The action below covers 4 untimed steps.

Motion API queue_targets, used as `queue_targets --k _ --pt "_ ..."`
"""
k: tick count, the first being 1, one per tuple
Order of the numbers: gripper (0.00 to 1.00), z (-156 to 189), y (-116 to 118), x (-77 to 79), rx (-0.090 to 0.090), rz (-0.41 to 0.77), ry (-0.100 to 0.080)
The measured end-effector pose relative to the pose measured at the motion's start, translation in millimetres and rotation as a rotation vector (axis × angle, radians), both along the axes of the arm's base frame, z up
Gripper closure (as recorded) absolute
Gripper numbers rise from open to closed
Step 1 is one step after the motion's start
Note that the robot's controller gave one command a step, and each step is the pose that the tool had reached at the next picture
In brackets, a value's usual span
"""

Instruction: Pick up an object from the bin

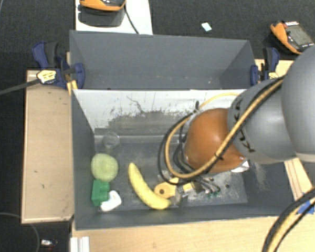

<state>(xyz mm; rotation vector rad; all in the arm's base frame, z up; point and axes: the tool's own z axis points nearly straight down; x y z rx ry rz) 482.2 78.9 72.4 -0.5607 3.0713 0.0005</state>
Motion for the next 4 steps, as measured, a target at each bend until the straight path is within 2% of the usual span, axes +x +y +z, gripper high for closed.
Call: queue_targets --k 4 --pt "1.00 85.8 0.3 -0.7 0.001 -0.003 0.002"
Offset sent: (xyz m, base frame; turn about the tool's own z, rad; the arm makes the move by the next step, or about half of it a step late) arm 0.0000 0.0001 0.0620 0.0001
